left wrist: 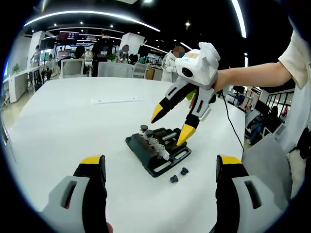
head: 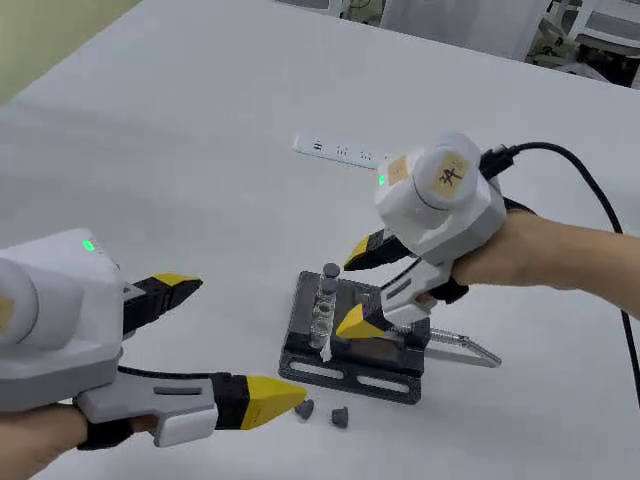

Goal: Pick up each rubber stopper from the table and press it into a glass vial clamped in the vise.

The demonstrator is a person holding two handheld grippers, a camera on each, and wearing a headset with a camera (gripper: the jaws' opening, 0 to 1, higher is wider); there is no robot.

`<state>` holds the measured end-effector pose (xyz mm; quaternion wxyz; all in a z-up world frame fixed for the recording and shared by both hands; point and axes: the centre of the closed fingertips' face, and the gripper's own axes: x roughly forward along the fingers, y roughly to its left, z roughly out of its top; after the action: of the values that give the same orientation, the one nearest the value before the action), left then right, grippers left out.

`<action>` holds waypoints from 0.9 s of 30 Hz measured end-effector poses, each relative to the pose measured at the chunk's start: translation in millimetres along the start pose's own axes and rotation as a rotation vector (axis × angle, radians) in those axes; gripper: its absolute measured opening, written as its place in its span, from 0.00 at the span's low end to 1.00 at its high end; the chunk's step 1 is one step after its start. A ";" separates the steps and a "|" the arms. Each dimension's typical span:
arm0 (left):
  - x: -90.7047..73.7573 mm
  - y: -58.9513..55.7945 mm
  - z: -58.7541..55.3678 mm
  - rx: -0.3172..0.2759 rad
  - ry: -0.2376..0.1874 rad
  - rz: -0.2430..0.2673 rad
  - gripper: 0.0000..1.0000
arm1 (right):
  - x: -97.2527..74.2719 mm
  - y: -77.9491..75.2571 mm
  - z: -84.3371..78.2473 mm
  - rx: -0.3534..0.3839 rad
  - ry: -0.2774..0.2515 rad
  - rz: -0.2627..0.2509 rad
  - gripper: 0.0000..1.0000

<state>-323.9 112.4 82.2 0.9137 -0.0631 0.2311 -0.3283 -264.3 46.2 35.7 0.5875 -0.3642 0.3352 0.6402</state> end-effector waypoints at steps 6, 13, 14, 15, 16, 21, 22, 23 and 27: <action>-0.7 -3.1 1.2 0.012 0.005 -0.010 0.94 | -3.8 21.6 -6.0 0.015 -0.045 -0.001 0.51; -3.6 -6.6 2.9 0.036 0.013 -0.019 0.93 | 2.0 46.3 -13.0 0.038 -0.092 0.000 0.48; -3.9 -6.9 2.5 0.037 0.014 -0.019 0.93 | 3.4 49.7 -13.9 0.037 -0.094 0.003 0.46; -4.6 -7.4 2.1 0.039 0.015 -0.020 0.93 | 5.8 53.2 -15.2 0.048 -0.099 0.002 0.46; -4.8 -8.1 2.3 0.040 0.015 -0.021 0.93 | 7.4 56.2 -16.4 0.050 -0.102 0.005 0.46; -7.0 -8.9 1.2 0.050 0.020 -0.025 0.93 | 19.2 69.0 -29.8 0.048 -0.091 0.009 0.42; -7.5 -9.5 1.4 0.049 0.019 -0.025 0.93 | 21.4 71.4 -33.0 0.045 -0.092 0.009 0.41; -7.8 -10.1 1.3 0.050 0.019 -0.026 0.93 | 22.8 72.5 -35.2 0.044 -0.096 0.008 0.40; -9.3 -13.1 1.0 0.055 0.024 -0.026 0.93 | 32.2 77.9 -44.8 0.040 -0.104 0.010 0.34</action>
<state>-337.2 108.1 90.1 0.9078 -0.0372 0.2322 -0.3471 -340.1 17.5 -14.8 0.6081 -0.3171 0.3189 0.6542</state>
